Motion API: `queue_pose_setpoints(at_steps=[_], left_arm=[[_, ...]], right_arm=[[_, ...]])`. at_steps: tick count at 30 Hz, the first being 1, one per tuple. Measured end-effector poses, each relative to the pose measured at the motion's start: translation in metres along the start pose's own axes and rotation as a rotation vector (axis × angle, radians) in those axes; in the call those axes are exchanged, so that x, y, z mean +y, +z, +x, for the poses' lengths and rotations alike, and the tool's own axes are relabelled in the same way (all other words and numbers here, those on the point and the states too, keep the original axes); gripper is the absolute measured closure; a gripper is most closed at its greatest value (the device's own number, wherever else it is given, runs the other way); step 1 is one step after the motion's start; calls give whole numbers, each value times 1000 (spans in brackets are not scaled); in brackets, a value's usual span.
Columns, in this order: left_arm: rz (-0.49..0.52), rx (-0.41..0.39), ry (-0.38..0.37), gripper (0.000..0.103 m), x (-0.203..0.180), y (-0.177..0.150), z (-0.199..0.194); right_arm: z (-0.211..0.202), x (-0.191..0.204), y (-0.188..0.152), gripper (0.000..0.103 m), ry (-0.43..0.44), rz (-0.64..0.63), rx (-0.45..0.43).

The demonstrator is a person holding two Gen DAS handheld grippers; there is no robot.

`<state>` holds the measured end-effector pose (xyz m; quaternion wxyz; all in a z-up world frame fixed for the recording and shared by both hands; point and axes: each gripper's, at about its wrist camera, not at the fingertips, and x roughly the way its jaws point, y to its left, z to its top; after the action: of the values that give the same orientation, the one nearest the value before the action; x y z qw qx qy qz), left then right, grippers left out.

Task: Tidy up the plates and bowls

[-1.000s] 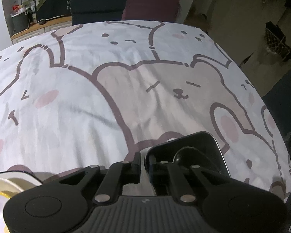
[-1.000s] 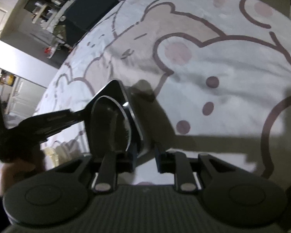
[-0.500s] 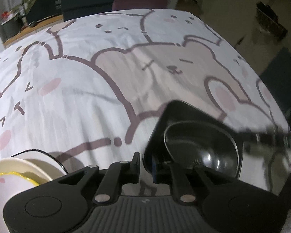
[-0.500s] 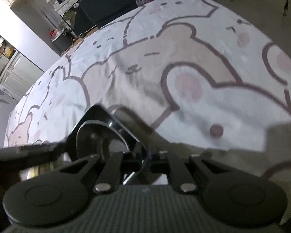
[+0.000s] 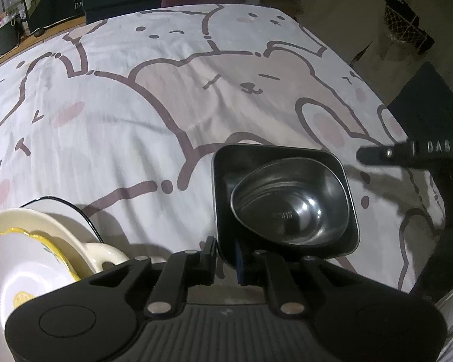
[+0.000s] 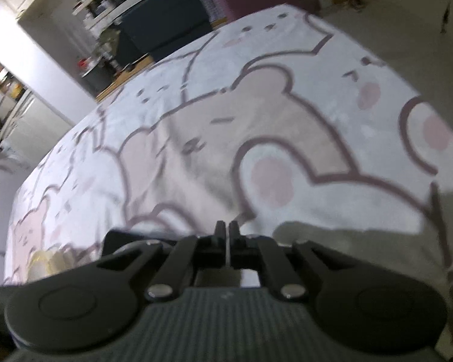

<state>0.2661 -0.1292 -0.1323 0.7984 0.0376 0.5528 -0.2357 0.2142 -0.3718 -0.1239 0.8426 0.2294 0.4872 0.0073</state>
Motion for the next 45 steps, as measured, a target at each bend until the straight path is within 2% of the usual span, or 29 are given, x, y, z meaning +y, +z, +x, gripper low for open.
queue_pose_setpoints(at_steps=[5,13,27,34,39,45], left_arm=[[-32,12,-31,88,2,-7,-3],[-37,5,-33,90,1,-11,-7],[-46,-25,-12,92,3,-9,-11],[-144,-63,-15,92,12,1,-7],[-129,-46,-16,92,9,-1,-7],[-134,-10,-22,92,6,-8,-10]], right_arm=[[-2,13,-18,89,16,-18,40],[6,27,-31,91,-3,-107,115],[12,36,-45,89,-44,-178,169],[16,38,-43,89,-47,-187,176],[4,33,-34,88,-48,-161,112],[6,29,-23,88,-48,-147,88]])
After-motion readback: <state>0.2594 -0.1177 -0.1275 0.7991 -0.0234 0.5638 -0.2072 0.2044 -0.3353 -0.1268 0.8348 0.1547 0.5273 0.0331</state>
